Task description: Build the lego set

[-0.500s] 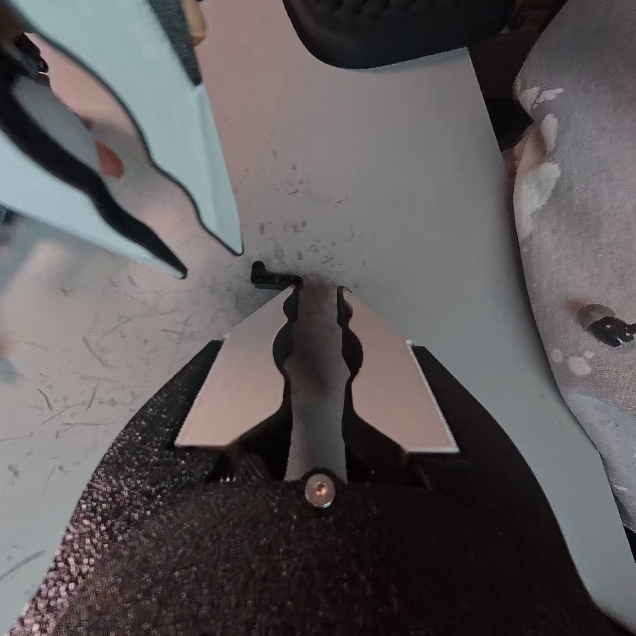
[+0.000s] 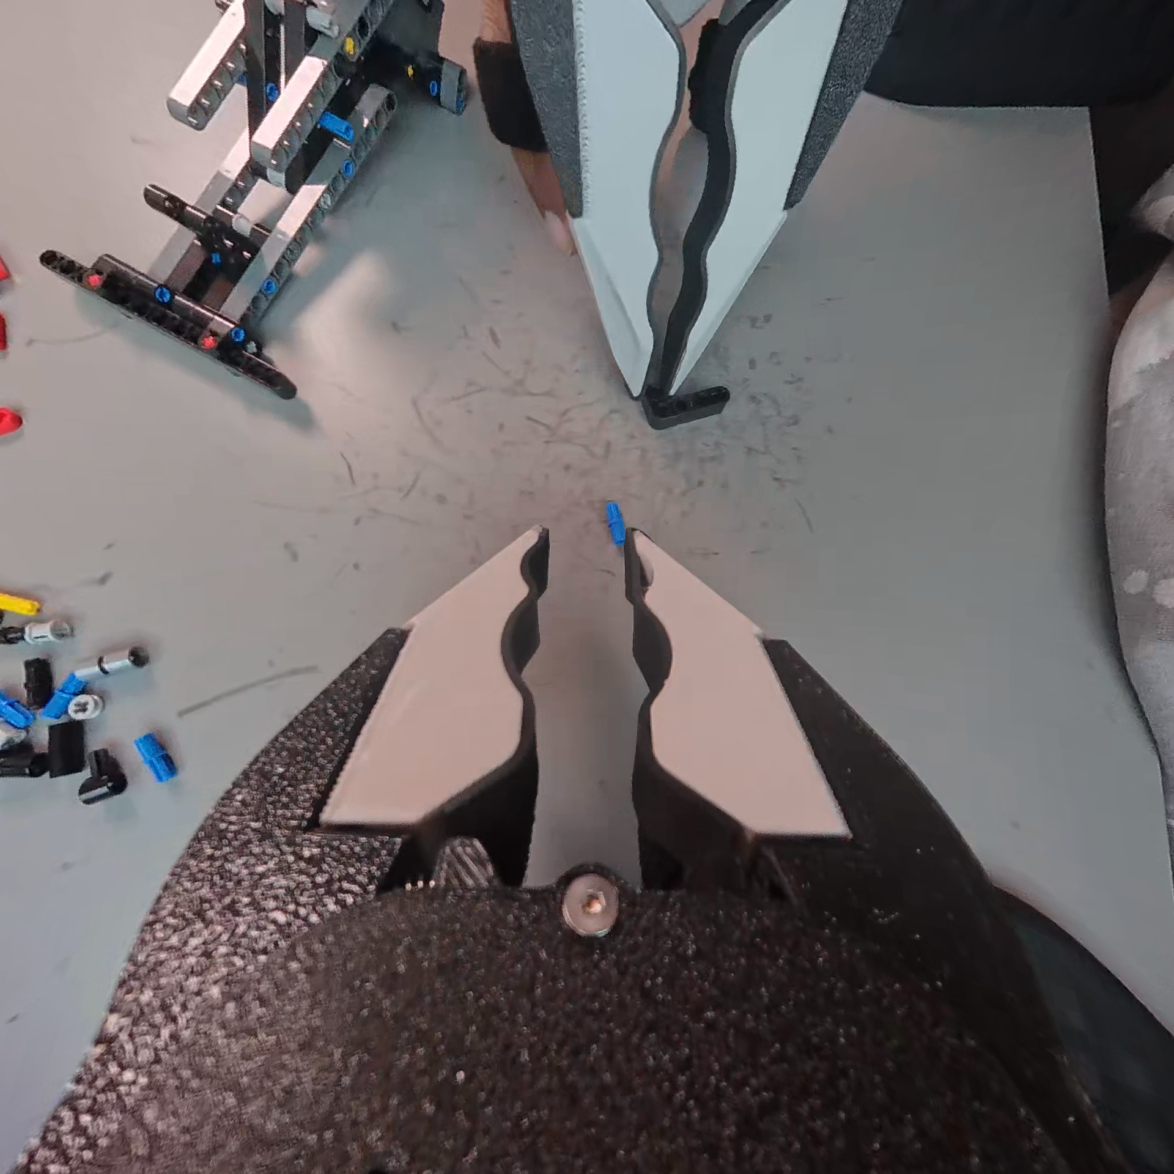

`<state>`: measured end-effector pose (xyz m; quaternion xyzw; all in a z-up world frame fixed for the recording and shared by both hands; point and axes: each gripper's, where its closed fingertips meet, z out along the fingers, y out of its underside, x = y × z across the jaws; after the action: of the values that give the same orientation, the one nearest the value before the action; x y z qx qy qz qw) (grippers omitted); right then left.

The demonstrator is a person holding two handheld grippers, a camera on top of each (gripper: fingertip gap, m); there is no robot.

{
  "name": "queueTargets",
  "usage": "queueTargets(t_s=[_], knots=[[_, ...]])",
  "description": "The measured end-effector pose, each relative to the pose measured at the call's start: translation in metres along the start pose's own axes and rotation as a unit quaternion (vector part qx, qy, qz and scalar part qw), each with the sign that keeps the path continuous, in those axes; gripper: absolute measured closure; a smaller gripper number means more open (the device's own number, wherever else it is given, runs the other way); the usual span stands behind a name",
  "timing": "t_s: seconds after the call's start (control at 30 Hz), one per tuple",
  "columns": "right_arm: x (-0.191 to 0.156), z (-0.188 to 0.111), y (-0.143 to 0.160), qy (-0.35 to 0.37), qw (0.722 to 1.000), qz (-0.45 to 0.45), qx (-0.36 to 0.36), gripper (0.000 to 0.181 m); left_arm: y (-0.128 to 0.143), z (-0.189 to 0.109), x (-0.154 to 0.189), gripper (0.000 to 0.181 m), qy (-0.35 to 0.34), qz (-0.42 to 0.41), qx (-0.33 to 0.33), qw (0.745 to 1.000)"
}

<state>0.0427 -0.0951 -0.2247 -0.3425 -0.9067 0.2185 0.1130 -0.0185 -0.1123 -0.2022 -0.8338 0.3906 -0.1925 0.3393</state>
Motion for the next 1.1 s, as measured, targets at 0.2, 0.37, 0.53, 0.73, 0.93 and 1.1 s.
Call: queueTargets(t_s=[0.2, 0.37, 0.53, 0.73, 0.93, 1.1], knots=[[0.012, 0.007, -0.013, -0.016, 0.997, -0.078, -0.022, 0.171, 0.010, 0.013, 0.009, 0.160, 0.006, 0.008, -0.031, 0.999], [0.015, -0.007, -0.016, 0.006, 0.999, -0.048, 0.018, 0.166, 0.009, 0.020, 0.012, 0.163, 0.008, 0.002, -0.036, 0.999], [0.002, -0.023, -0.023, 0.039, 0.995, 0.012, 0.090, 0.166, 0.010, 0.024, 0.012, 0.174, 0.007, -0.016, -0.043, 0.999], [-0.017, -0.025, -0.025, 0.080, 0.987, 0.045, 0.135, 0.165, 0.006, 0.024, 0.009, 0.178, -0.005, -0.033, -0.038, 0.999], [0.014, -0.055, -0.045, 0.220, 0.937, 0.062, 0.264, 0.162, -0.046, -0.002, 0.003, 0.177, 0.050, -0.140, 0.144, 0.978], [0.027, -0.075, -0.056, 0.302, 0.902, 0.032, 0.307, 0.161, -0.074, -0.024, 0.004, 0.177, 0.125, -0.209, 0.259, 0.934]])
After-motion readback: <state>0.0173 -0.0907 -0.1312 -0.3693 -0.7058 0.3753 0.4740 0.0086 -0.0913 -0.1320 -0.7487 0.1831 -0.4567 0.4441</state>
